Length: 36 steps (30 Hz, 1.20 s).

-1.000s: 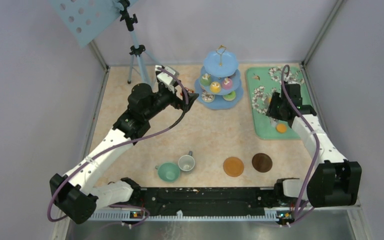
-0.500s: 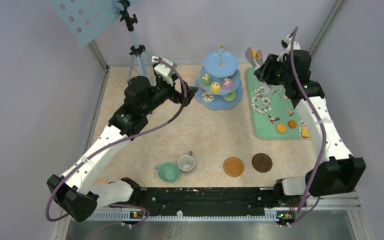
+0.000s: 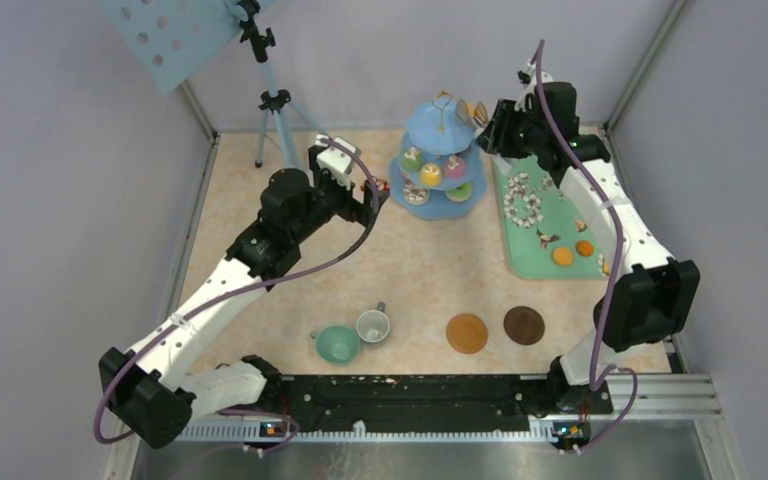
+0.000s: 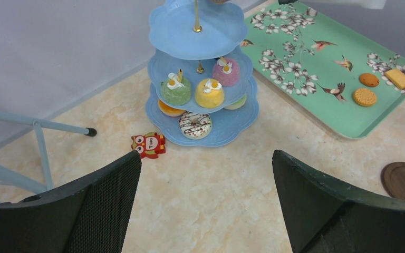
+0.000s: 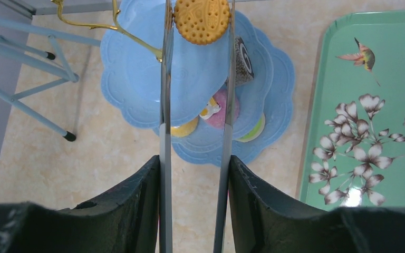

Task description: Serve the afternoon tea

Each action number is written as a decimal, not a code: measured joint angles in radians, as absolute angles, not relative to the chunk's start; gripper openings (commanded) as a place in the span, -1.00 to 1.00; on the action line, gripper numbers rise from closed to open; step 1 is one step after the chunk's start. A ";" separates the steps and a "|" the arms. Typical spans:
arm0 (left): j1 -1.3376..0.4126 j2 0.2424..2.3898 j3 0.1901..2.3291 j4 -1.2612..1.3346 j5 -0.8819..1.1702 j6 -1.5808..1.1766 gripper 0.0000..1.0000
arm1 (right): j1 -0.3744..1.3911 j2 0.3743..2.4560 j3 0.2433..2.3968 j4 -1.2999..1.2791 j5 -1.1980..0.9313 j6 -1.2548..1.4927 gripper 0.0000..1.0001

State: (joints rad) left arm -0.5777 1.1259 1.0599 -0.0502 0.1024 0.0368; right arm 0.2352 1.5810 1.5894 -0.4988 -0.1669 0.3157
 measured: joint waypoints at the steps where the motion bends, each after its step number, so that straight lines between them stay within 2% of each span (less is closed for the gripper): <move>1: -0.578 1.122 1.055 -0.046 0.099 0.038 0.98 | 0.236 1.590 1.599 -0.501 -0.166 0.316 -0.74; 4: -0.578 1.102 1.042 -0.035 0.093 0.046 0.97 | 0.240 1.611 1.620 -0.505 -0.159 0.315 -0.63; 12: -0.578 1.080 1.028 -0.007 0.088 0.056 0.97 | 0.270 1.634 1.658 -0.525 -0.141 0.315 -0.17; 20: -0.578 1.080 1.024 -0.007 0.091 0.056 0.98 | 0.273 1.634 1.658 -0.551 -0.092 0.305 0.08; 30: -0.578 1.080 1.024 -0.007 0.109 0.053 0.97 | 0.273 1.561 1.660 -0.636 0.005 0.288 0.05; 36: -0.578 1.080 1.024 -0.006 0.126 0.043 0.97 | 0.273 1.352 1.599 -0.715 0.146 0.278 0.05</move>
